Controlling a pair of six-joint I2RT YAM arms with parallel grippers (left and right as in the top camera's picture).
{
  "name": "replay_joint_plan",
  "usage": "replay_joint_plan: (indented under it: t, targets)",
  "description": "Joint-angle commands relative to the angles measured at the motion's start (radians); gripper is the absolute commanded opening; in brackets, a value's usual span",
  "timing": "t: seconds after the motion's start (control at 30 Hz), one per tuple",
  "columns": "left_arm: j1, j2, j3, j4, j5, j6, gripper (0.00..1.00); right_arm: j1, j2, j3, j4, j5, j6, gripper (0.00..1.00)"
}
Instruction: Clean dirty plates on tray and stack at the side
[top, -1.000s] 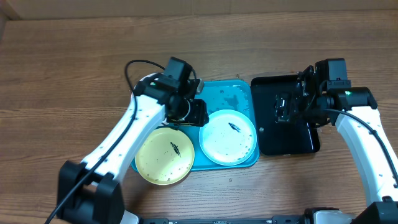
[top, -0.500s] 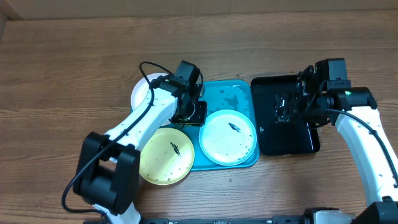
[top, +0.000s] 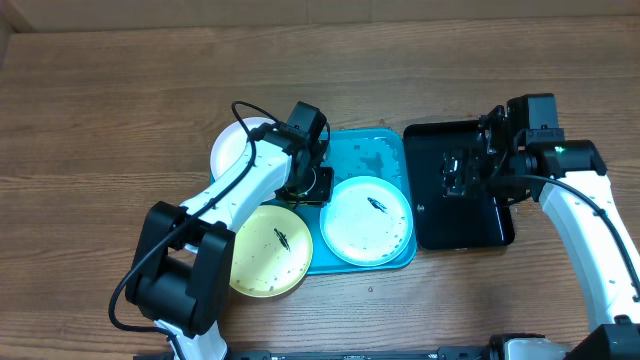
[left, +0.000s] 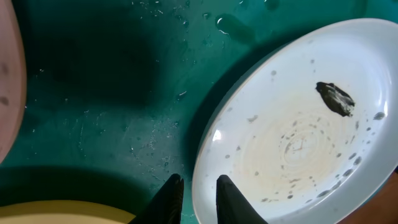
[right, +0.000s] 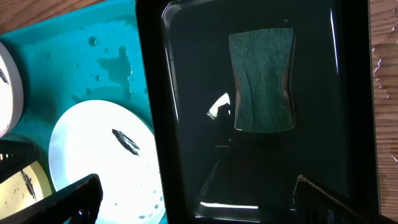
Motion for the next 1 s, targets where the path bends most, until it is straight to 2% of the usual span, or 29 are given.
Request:
replay_joint_plan:
  t: [0.0, 0.5, 0.97]
  targets:
    - [-0.024, 0.012, -0.014, 0.000, -0.078, -0.007, 0.21, 0.005, 0.003, 0.024, 0.006, -0.008, -0.008, 1.00]
    - [-0.076, 0.013, -0.018, 0.027, -0.182, -0.026, 0.24, 0.005, 0.003, 0.024, 0.006, -0.008, -0.008, 1.00]
    - [-0.116, 0.013, -0.025, 0.050, -0.194, -0.036, 0.25, 0.005, 0.003, 0.024, 0.006, -0.008, -0.008, 1.00]
